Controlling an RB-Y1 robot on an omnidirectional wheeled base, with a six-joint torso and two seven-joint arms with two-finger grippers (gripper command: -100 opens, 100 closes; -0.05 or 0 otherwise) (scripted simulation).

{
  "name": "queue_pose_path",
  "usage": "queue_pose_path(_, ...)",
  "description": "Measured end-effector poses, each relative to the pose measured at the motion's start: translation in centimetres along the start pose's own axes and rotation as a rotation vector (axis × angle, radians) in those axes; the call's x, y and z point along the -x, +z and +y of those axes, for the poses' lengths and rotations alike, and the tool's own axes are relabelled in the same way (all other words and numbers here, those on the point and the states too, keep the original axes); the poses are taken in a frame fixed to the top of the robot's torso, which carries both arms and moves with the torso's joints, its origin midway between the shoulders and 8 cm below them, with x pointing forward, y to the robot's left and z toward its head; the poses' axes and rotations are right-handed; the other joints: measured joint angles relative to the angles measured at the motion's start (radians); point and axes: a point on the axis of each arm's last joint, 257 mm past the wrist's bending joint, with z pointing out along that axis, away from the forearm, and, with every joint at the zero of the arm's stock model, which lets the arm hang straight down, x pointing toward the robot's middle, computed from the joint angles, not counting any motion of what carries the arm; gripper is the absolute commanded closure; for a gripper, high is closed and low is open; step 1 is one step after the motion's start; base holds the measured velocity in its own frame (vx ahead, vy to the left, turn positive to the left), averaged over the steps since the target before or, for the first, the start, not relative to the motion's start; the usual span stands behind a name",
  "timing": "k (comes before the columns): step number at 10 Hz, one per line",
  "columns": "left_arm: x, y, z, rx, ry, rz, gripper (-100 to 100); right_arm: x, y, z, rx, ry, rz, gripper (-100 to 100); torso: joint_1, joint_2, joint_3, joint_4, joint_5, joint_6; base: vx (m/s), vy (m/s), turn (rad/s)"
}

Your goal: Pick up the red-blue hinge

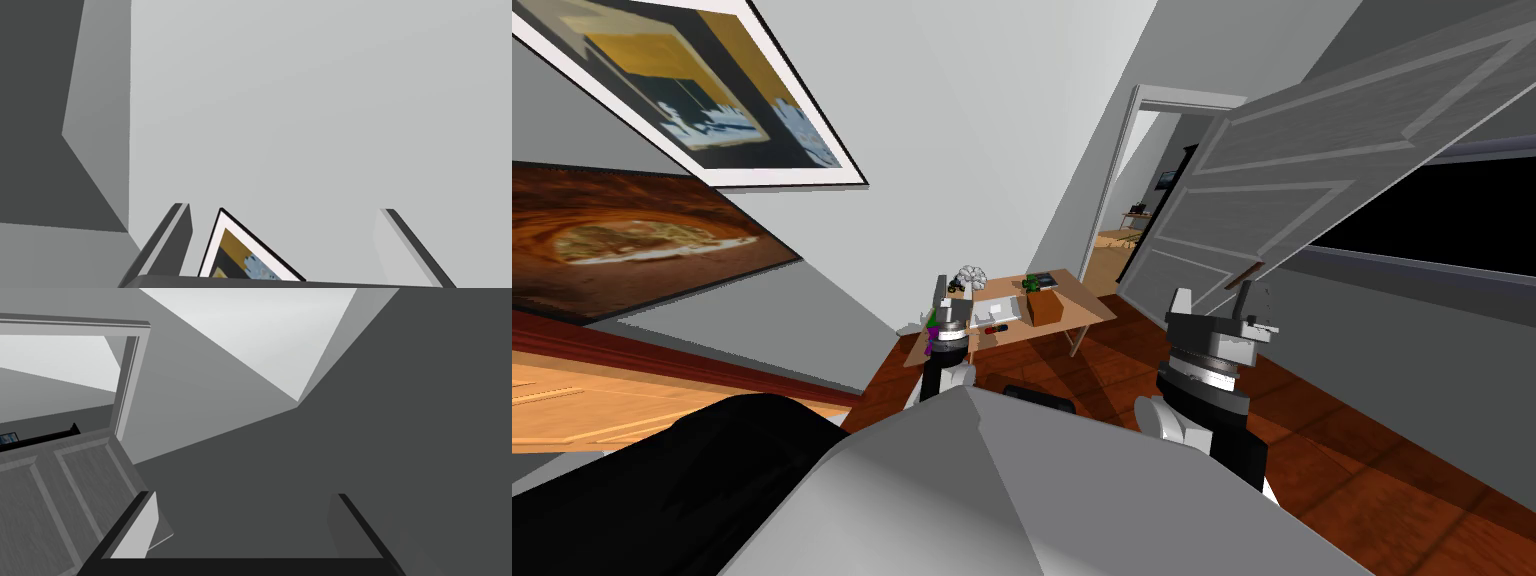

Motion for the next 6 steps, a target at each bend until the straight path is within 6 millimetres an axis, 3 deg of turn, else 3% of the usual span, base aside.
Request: queue_pose_path(6,0.7,-0.3,6.4,0.198,0.033,0.060,-100,0.0,0.0,0.0,0.000,0.000,0.000,0,-0.002,-0.001,0.000,0.000,0.000,0.000,0.006,-0.034,0.000)
